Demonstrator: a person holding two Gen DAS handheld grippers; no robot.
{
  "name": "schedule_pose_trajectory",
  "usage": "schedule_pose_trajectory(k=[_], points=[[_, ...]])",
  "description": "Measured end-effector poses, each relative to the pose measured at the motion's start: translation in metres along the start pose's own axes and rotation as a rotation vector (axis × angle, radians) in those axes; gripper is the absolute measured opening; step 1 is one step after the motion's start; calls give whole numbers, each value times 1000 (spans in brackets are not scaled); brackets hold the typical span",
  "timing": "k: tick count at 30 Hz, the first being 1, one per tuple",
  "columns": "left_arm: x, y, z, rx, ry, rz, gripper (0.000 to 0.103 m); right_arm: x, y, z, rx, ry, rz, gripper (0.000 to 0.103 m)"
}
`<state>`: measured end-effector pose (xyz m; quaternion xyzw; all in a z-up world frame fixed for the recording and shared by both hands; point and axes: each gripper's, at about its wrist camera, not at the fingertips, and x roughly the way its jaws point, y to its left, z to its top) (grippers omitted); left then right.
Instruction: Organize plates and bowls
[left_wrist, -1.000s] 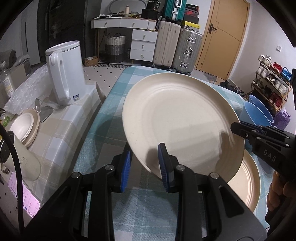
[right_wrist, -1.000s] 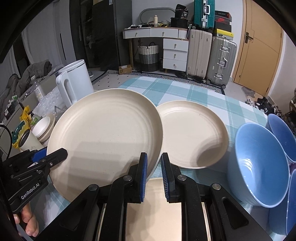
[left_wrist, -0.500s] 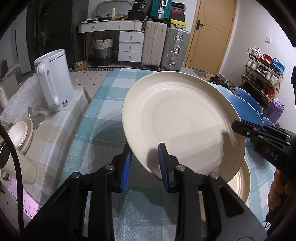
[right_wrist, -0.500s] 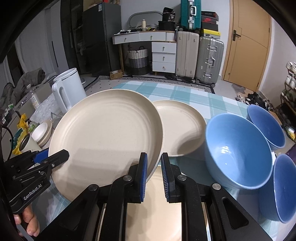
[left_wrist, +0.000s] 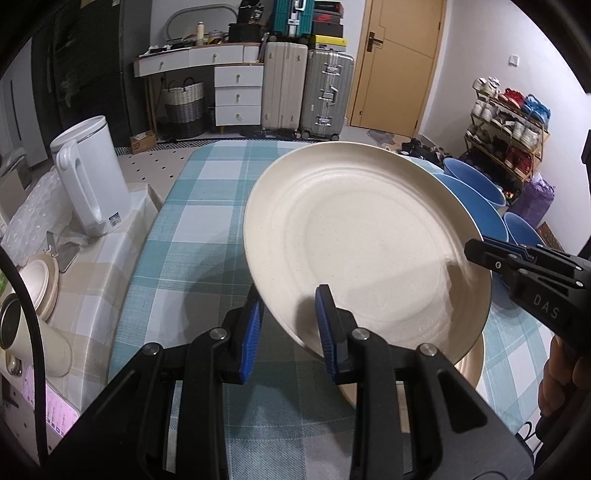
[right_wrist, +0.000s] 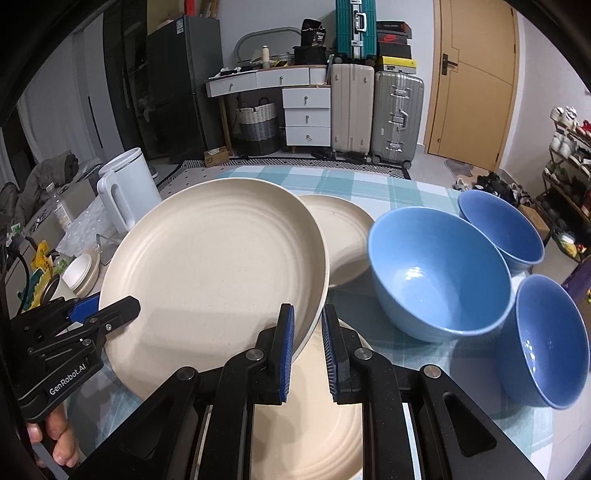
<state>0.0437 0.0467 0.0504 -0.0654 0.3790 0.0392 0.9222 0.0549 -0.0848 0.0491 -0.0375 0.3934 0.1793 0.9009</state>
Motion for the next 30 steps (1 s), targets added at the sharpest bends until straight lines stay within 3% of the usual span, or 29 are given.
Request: schedule_pose_trajectory(k=[17,30], points=[[10,-37,-13,125,67,-46,26,-23,-31,-36,90,25,-31,16],[29,-56,-27,210,123,-21,27,-22,-36,-58,131,49,-45,16]])
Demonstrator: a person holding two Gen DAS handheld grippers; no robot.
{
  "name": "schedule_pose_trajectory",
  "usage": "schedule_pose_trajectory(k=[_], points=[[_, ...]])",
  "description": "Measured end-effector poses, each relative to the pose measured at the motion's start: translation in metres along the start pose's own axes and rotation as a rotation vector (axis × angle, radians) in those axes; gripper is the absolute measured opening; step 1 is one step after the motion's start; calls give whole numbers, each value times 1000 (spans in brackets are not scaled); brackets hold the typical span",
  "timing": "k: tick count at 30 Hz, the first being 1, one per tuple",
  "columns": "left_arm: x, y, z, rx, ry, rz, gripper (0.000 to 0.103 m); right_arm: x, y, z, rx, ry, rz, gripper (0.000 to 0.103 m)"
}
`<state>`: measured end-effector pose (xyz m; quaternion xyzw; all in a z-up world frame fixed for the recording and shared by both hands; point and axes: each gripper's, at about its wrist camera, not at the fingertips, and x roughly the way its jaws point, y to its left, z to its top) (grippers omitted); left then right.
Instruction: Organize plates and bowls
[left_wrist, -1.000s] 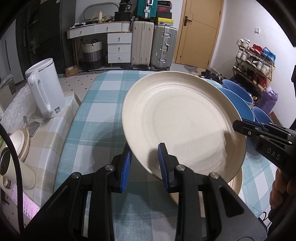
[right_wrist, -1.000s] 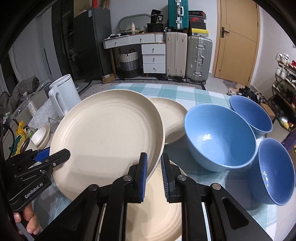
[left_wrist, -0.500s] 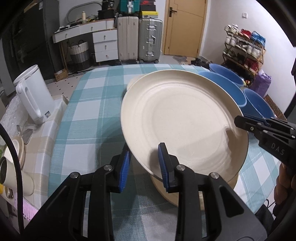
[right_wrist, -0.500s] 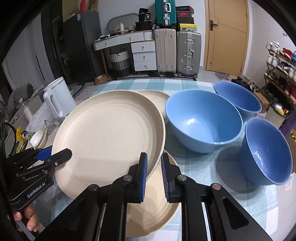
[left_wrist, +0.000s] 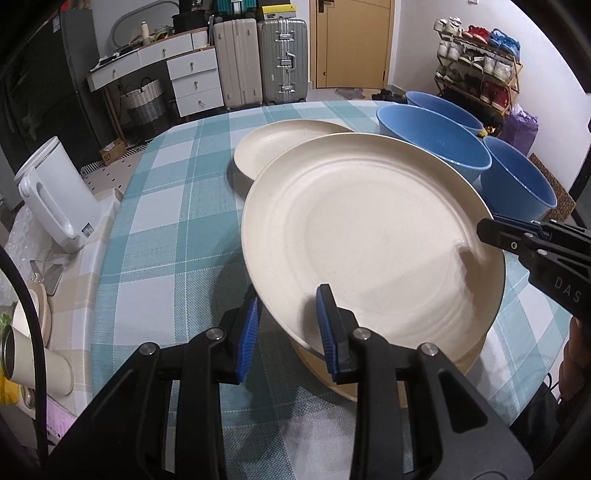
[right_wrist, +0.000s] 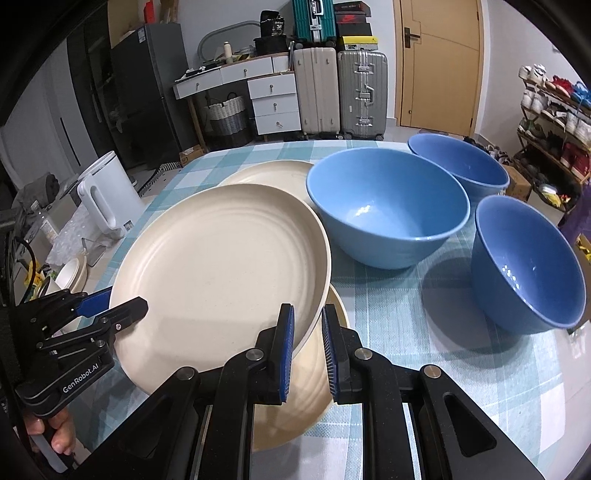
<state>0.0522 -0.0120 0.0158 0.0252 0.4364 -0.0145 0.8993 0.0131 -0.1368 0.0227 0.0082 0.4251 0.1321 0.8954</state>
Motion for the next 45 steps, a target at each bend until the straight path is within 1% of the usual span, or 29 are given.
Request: schedule_pose_trajectory(k=[15,33,37,45], points=[[16,-15,-8,85,46,26,28,12,-6,-21,12,30,-18,16],[30,-27,-21,194,98,48,30,14,-5,-32,0,44,-43,16],[33,-33,-25,236,105,74,30,13,-7,-34,2,42,-47,17],[35,-34,-28,262,117,78,30,16,-7,-38,-1,56,-46,17]])
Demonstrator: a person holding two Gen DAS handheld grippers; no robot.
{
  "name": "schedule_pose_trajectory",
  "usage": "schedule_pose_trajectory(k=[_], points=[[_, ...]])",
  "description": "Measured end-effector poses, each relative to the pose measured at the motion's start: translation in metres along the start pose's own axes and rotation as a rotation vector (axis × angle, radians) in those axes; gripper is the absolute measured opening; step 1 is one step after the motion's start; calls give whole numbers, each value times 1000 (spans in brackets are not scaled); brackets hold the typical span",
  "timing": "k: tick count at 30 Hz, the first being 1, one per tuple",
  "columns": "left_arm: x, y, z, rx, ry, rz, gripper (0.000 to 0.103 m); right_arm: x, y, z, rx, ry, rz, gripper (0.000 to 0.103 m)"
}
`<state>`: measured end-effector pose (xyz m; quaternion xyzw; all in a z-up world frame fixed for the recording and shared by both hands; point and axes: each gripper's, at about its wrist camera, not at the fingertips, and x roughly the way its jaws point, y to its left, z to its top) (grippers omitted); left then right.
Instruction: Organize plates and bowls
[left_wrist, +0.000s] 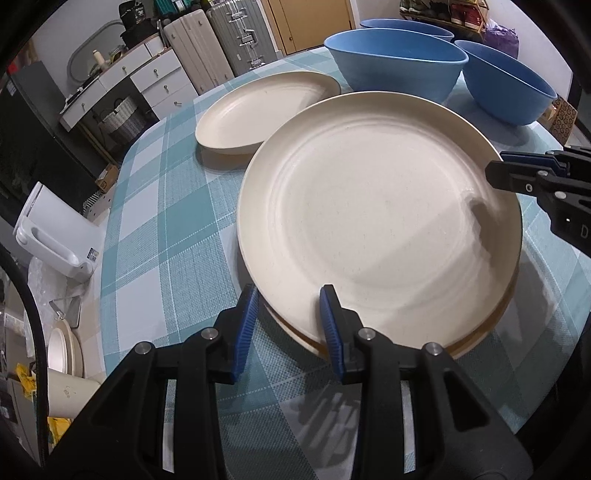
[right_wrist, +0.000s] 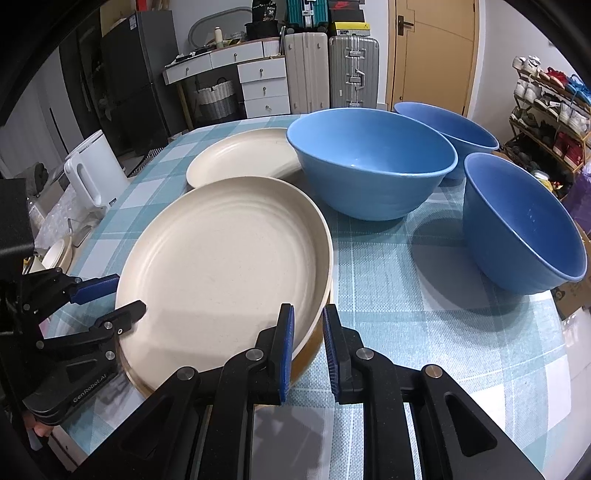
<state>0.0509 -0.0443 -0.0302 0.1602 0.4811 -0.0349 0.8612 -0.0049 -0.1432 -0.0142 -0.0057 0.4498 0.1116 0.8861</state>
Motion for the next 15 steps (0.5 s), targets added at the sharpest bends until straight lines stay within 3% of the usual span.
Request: schedule_pose_trajectory(k=[15], points=[[-1,-6,-2,23,10,1,35,2,-5,-7,-1,16,12,17]])
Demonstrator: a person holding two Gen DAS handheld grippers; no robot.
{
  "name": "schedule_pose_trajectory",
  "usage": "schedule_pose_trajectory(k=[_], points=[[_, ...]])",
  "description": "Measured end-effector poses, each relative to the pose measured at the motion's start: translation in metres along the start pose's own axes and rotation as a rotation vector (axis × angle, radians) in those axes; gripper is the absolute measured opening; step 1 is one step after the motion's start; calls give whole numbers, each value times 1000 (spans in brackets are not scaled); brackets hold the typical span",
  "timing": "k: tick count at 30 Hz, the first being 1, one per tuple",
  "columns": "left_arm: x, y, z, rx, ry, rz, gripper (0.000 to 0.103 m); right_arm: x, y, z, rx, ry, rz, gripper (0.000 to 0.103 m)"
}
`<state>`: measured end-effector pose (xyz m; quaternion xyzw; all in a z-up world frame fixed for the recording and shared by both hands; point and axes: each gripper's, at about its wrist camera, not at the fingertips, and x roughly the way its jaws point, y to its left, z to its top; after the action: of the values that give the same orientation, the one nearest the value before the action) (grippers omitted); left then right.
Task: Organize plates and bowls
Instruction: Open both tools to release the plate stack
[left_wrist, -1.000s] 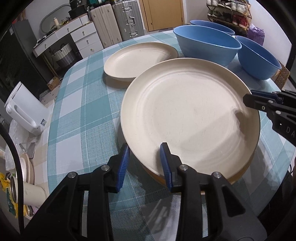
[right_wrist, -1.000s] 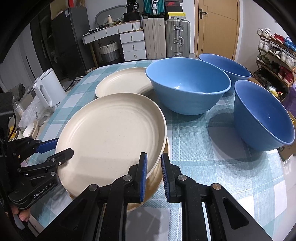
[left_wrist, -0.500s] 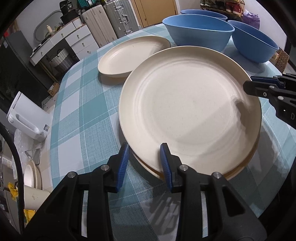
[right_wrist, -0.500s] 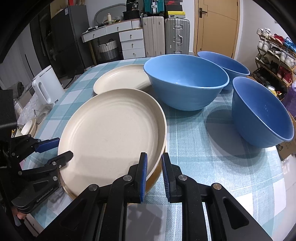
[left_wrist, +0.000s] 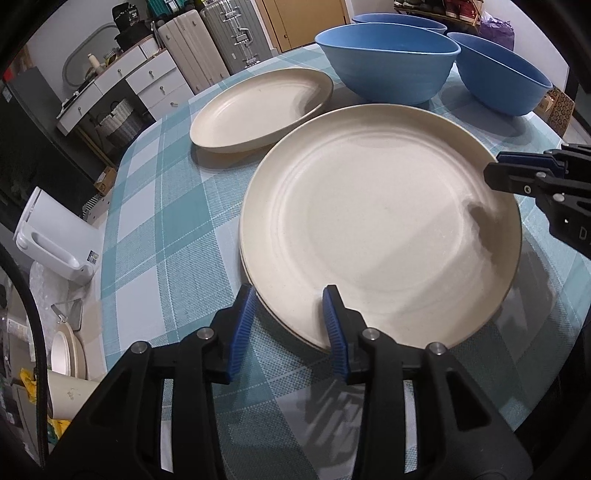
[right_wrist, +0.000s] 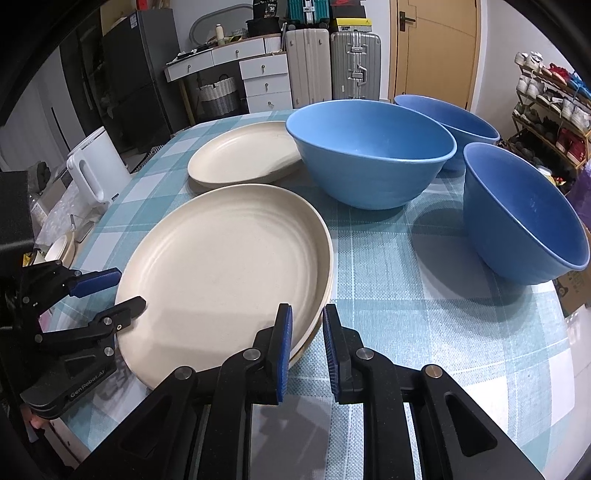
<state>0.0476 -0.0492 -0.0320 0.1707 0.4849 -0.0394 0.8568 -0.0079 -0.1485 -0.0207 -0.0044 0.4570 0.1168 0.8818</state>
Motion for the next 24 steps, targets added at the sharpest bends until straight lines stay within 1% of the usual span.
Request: schedule_pose_trajectory(k=[3,8,10,14,18,20,22,24], points=[[1,2,0,-11,3,-13,38,3,0,-1,-2,6,-4,17],[4,9,0,-40,10,-42,39,5,2,0,-9,15,-15,18],[5,12,0,-56,9,-54,39,5,2,-1,-10,20,-17,19],[5,19,1,-88,-1,-69,52,8,1,-2,-13,33,-22,21],[4,26,2,-119,-11,-81,63,9,-1,-2,-8,37,-20,28],[3,28,3,-129,-16,-87,66,8,-2,-1,-6,35,-14,33],[3,29,3,-139,-21,-95,68,6,-4,-1,-5,30,-10,42],[1,32,4,-151,-28,-101,72,4,-5,0,-3,24,-4,47]])
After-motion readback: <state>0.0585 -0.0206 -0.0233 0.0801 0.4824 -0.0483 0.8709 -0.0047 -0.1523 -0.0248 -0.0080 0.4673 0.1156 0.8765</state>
